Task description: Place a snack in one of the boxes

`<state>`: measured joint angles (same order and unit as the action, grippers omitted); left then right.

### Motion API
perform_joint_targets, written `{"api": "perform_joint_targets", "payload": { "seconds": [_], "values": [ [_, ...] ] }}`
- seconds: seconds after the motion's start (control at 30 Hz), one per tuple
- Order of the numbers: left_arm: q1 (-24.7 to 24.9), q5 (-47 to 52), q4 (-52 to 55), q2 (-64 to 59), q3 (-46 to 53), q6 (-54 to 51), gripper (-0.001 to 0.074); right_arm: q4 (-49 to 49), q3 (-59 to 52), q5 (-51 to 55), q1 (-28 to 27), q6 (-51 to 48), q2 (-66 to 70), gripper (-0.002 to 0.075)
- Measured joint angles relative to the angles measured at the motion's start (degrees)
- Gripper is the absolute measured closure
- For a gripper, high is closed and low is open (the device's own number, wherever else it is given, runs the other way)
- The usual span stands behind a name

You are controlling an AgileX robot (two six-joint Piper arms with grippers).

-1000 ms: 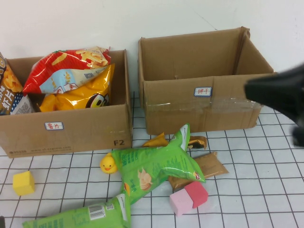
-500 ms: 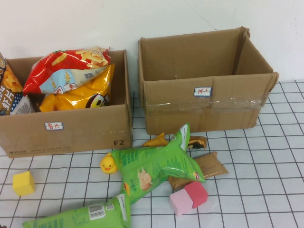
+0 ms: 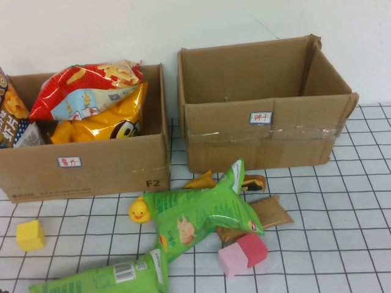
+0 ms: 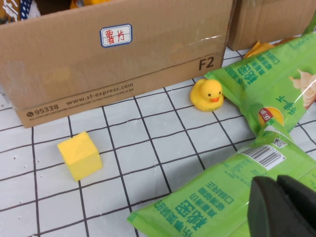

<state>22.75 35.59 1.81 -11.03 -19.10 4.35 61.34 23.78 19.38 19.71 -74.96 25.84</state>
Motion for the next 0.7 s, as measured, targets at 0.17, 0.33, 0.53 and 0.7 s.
{"api": "perform_joint_targets", "payload": {
  "seconds": [0.17,0.33,0.53,0.7],
  "values": [
    [0.00,0.00,0.00,0.00,0.00,0.00,0.0737,0.15,-4.83,-8.61,0.00,0.00,-2.58,0.0726],
    [0.00,0.00,0.00,0.00,0.00,0.00,0.0737,0.69,-7.29,-15.26,0.00,-0.06,-7.02,0.0726],
    [0.00,0.00,0.00,0.00,0.00,0.00,0.0737,-4.40,-12.29,-19.97,-0.61,9.06,-10.50,0.0726],
    [0.00,0.00,0.00,0.00,0.00,-0.13,0.0737,-41.98,-16.46,-16.02,-7.45,54.71,-15.10,0.0726]
  ]
}}
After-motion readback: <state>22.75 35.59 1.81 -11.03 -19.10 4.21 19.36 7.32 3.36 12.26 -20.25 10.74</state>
